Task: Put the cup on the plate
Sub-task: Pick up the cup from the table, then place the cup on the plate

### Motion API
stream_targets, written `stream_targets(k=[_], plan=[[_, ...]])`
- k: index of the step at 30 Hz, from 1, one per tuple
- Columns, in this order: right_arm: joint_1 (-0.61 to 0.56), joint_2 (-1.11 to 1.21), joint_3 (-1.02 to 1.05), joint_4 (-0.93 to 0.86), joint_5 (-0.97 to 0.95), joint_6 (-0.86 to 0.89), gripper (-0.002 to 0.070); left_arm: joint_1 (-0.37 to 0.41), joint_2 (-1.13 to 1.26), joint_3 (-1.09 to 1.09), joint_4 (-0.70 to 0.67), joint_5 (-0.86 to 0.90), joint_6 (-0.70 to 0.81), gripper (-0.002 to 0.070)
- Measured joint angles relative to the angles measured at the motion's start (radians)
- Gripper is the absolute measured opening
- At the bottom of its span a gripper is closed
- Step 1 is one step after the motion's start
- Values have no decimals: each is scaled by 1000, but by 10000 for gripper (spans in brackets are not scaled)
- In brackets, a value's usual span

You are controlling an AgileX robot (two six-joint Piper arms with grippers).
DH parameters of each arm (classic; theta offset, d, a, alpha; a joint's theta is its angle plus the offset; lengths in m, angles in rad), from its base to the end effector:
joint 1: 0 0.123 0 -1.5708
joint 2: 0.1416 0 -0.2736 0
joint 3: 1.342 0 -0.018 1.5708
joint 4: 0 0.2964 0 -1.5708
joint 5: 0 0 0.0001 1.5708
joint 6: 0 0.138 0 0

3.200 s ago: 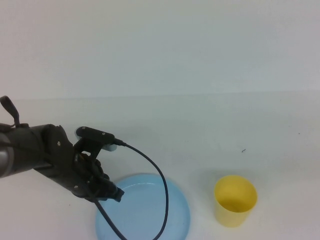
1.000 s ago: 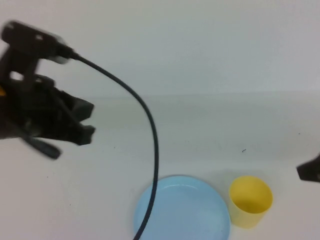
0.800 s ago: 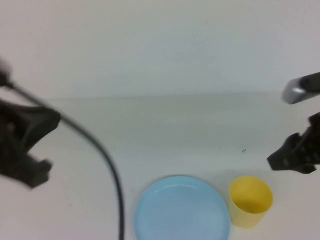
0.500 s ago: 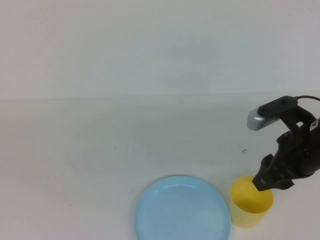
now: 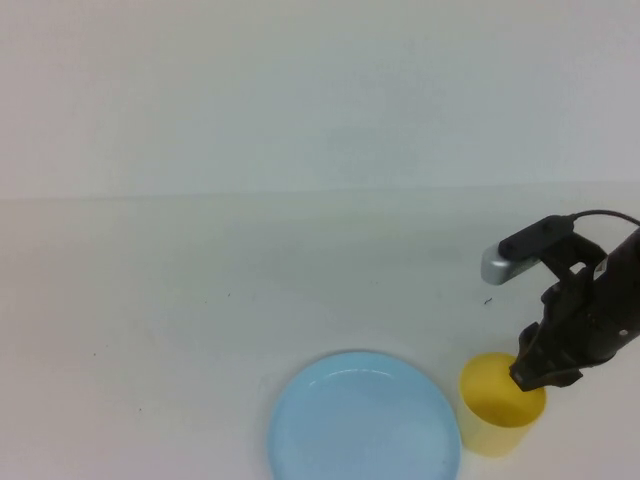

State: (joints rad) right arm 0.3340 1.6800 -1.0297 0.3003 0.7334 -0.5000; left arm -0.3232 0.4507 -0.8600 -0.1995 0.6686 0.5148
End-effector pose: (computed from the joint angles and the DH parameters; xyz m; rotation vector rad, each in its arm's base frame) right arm 0.3384 0.1464 0.1157 -0.8894 2.6937 0.2962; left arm 0.1465 -0.0670 0.4105 0.6630 1.6008 -0.0815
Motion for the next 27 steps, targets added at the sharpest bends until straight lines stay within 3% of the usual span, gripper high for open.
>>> stream_targets(k=[3,5,7,10,19,27], plan=[[0,33,0,0,-7,0,186,0,-25,28,32,-89,8,1],[0,43,0,0,-10,0,92,0,-28,60,59,-72,5,0],[0,43,-4,-2,-11,-4,44,0,-30,110,99,-78,34,1],[0,43,-33,-35,23,-6,32,0,-57,212,125,-124,121,1],[19,-56,-236,39,231,7,31,0,-123,408,141,-233,107,1],[246,0,-303,75,192,65,31,0,-142,415,142,-257,68,1]])
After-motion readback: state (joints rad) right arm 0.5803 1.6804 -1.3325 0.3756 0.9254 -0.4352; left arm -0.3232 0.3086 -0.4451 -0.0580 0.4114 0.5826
